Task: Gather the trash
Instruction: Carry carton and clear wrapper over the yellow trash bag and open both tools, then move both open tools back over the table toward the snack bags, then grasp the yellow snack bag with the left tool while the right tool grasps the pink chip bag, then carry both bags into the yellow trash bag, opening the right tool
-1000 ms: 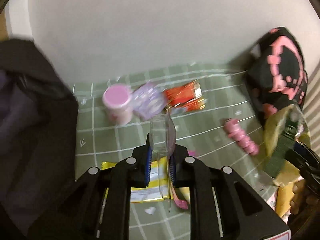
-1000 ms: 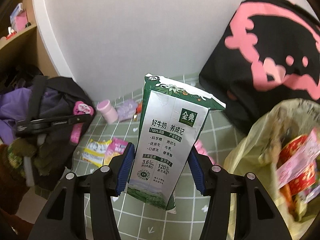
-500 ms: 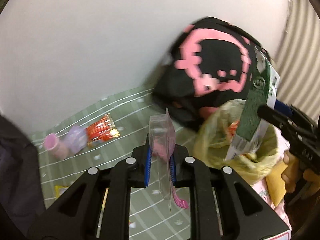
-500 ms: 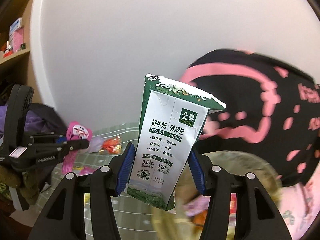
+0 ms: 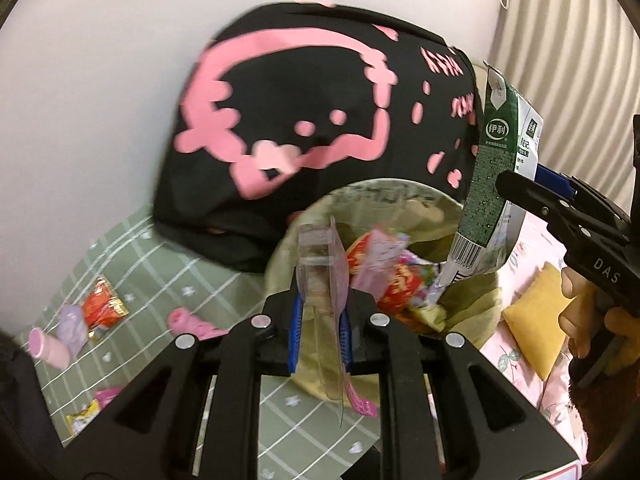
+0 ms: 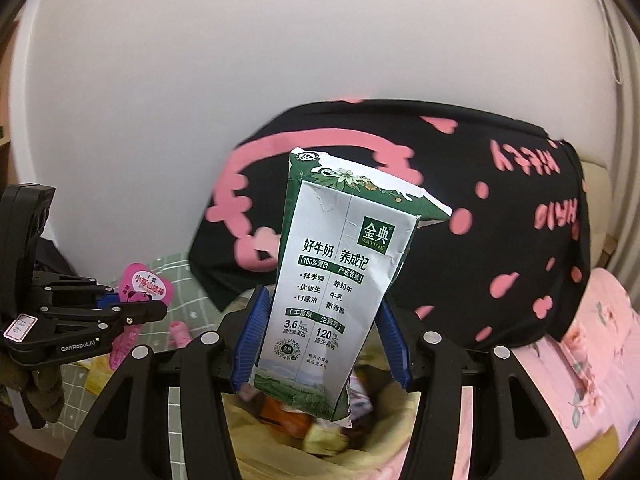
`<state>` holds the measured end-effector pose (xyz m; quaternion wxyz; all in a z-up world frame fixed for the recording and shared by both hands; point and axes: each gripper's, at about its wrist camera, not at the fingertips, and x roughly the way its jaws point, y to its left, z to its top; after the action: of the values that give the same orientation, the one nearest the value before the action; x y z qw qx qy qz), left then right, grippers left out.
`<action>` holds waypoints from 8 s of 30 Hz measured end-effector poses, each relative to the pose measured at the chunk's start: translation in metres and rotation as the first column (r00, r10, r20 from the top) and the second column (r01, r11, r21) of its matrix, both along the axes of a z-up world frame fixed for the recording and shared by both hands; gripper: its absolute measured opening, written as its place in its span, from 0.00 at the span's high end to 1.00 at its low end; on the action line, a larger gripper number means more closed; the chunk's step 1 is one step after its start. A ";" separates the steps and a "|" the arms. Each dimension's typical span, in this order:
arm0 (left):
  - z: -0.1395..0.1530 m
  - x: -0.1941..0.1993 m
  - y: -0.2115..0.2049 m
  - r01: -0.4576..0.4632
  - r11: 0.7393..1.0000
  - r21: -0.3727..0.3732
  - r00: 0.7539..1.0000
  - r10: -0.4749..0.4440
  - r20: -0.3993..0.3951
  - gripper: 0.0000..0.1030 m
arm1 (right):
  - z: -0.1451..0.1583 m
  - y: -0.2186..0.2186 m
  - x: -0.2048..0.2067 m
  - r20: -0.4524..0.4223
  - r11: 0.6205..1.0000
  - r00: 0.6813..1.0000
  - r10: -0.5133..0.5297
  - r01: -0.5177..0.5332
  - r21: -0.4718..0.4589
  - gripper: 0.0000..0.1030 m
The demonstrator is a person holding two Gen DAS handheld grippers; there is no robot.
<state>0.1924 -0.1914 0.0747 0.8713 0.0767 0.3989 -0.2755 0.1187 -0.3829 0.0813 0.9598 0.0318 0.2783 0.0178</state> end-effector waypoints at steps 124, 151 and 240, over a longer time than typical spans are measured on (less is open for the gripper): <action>-0.162 0.000 0.383 -0.621 0.783 0.034 0.727 0.592 -0.346 0.56 | -0.181 0.335 0.079 -0.388 0.871 0.781 0.490 -0.455 0.184 0.56; -0.151 0.018 0.350 -0.343 0.937 0.063 0.900 0.347 -0.264 0.45 | -0.179 0.301 0.084 -0.457 0.900 0.775 0.436 -0.385 0.206 0.90; -0.014 0.000 0.171 -0.450 0.878 -0.164 0.891 0.429 -0.148 0.82 | -0.117 0.026 0.068 -0.419 0.991 0.902 0.102 -0.127 -0.030 0.90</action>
<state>0.1919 -0.0205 0.0611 0.8915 -0.1159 0.4234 -0.1117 0.1864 -0.3570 -0.0355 0.8762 -0.0088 0.4782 0.0590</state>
